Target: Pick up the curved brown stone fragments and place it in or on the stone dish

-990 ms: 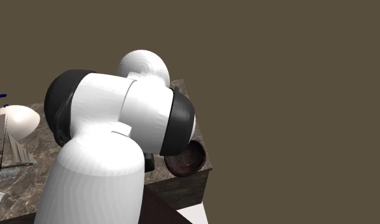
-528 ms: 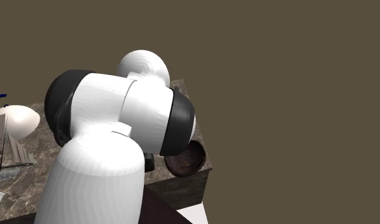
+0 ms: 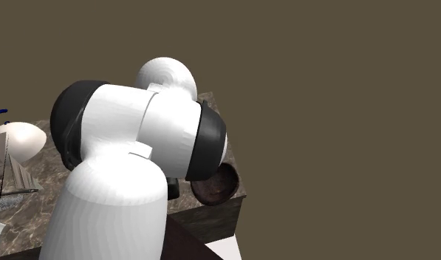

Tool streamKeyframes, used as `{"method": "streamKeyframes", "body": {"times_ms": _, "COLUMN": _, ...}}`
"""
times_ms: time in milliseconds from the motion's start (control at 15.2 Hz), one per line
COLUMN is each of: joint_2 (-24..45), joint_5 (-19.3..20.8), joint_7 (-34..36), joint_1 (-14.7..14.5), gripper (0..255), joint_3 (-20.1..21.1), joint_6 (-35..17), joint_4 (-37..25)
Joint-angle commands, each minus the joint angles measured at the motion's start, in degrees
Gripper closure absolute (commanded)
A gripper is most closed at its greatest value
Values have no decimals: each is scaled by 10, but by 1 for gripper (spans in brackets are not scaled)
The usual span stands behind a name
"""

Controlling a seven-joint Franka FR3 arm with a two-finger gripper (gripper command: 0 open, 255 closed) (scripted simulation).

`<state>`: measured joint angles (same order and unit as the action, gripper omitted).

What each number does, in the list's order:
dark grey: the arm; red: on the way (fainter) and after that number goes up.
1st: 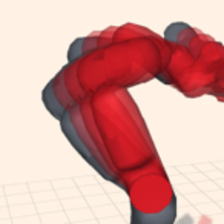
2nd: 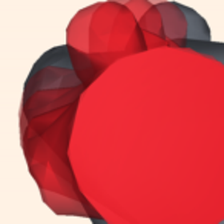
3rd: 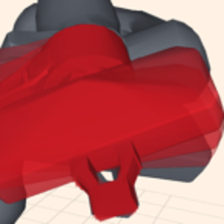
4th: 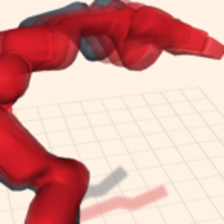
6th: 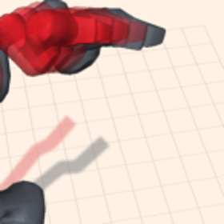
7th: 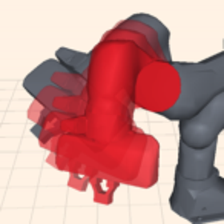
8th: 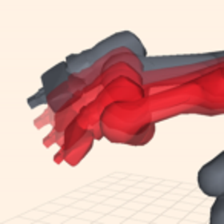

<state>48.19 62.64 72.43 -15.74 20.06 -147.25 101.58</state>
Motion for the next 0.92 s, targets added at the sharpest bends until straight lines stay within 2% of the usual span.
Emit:
{"method": "streamKeyframes", "body": {"times_ms": 0, "joint_2": -10, "joint_5": -6, "joint_7": -5, "joint_1": 4, "gripper": 255, "joint_3": 5, "joint_6": 4, "joint_4": 5}}
{"method": "streamKeyframes", "body": {"times_ms": 858, "joint_2": -91, "joint_5": -64, "joint_7": -58, "joint_1": 37, "gripper": 255, "joint_3": 50, "joint_6": 42, "joint_4": 43}}
